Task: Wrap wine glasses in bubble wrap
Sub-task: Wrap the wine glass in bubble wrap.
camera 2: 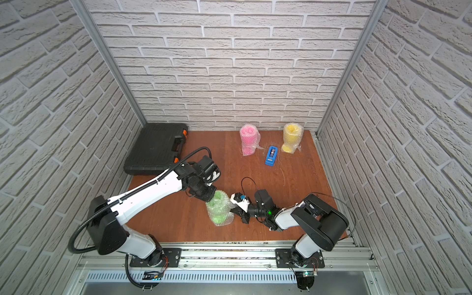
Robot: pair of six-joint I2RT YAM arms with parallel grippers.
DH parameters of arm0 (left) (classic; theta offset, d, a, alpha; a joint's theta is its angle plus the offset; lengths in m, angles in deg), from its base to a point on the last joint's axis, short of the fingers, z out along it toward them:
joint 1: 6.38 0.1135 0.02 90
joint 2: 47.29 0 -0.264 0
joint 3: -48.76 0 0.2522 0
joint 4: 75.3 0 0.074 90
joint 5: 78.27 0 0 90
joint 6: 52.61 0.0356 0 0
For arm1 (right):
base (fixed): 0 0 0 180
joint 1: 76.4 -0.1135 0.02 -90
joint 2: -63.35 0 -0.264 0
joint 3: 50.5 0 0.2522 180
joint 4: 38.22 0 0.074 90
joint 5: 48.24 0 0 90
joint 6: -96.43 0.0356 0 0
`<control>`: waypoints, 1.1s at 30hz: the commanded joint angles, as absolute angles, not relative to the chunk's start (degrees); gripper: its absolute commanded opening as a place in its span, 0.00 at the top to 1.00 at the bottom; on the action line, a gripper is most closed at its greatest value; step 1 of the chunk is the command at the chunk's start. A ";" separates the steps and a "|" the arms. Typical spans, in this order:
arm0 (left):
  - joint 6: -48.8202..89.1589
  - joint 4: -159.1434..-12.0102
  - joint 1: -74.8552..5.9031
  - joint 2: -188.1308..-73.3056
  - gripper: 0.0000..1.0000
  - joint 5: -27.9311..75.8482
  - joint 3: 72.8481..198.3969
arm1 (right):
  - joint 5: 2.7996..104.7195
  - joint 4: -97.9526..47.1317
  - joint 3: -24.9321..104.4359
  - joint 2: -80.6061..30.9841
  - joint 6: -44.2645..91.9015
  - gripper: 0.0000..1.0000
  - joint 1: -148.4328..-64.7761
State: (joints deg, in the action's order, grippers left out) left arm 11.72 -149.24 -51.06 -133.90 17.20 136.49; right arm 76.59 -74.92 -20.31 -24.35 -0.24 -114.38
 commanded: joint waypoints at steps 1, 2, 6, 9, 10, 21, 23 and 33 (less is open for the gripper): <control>12.78 -153.12 -51.16 -134.44 0.66 14.73 139.73 | 76.07 -72.71 -19.93 -22.24 -1.36 0.97 -114.20; 13.16 -154.16 -51.20 -134.06 0.60 13.45 140.95 | 76.13 -72.79 -19.80 -22.53 -1.35 0.97 -114.20; 15.46 -159.18 -50.51 -131.79 0.49 10.46 147.44 | 76.98 -74.02 -19.75 -23.98 -0.75 0.97 -114.24; 16.20 -161.45 -50.52 -131.05 0.46 11.01 151.79 | 77.09 -74.12 -19.60 -24.14 -0.73 0.97 -114.20; 16.33 -161.57 -50.58 -131.05 0.46 12.73 152.64 | 77.07 -74.02 -19.68 -24.18 -0.76 0.97 -114.20; 18.32 -158.18 -56.24 -136.08 0.46 26.69 148.58 | 77.08 -74.27 -19.35 -25.15 -0.64 0.97 -114.21; 18.32 -157.71 -56.21 -136.86 0.47 25.89 147.59 | 77.09 -74.21 -19.35 -25.07 -0.69 0.97 -114.24; 18.78 -157.23 -56.26 -141.92 0.95 20.31 142.19 | 76.60 -74.28 -19.61 -24.80 -0.93 0.97 -114.20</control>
State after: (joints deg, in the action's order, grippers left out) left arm 18.30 -157.02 -56.29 -140.56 23.08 143.99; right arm 76.52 -73.50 -20.03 -24.57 -0.46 -114.38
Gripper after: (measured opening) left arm 0.079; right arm 0.050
